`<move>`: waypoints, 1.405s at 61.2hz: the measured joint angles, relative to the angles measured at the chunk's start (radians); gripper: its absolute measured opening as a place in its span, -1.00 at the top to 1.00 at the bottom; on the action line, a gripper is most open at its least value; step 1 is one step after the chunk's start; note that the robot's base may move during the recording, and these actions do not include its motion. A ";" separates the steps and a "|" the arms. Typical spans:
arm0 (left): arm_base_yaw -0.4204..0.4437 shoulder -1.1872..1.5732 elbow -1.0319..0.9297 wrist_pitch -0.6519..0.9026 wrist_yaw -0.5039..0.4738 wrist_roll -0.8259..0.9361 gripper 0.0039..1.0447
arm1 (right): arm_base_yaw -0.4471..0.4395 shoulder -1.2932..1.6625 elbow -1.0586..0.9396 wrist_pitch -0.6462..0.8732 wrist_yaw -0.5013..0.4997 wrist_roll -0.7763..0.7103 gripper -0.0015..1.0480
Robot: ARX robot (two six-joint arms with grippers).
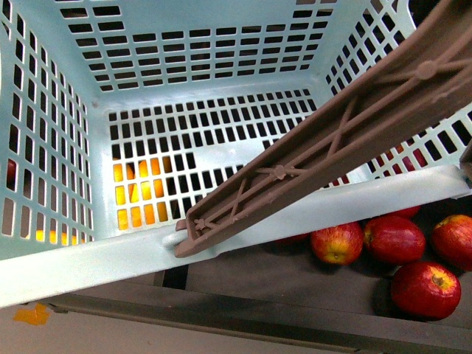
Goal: Pick lemon and mango into basket
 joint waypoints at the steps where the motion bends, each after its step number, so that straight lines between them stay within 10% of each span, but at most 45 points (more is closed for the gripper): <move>1: 0.000 0.000 0.000 0.000 0.000 0.000 0.91 | -0.002 -0.025 -0.039 0.005 -0.016 0.000 -0.01; 41: 0.000 0.000 0.000 0.000 0.001 0.000 0.91 | 0.178 -1.041 -0.882 0.010 -0.446 0.203 -0.01; 63: 0.000 0.000 0.000 0.000 0.000 0.000 0.91 | 0.701 -1.356 -1.073 0.053 -0.281 0.385 0.01; 86: 0.000 0.000 0.000 0.000 0.003 -0.001 0.91 | 0.966 -1.262 -1.097 0.142 -0.111 0.398 -0.06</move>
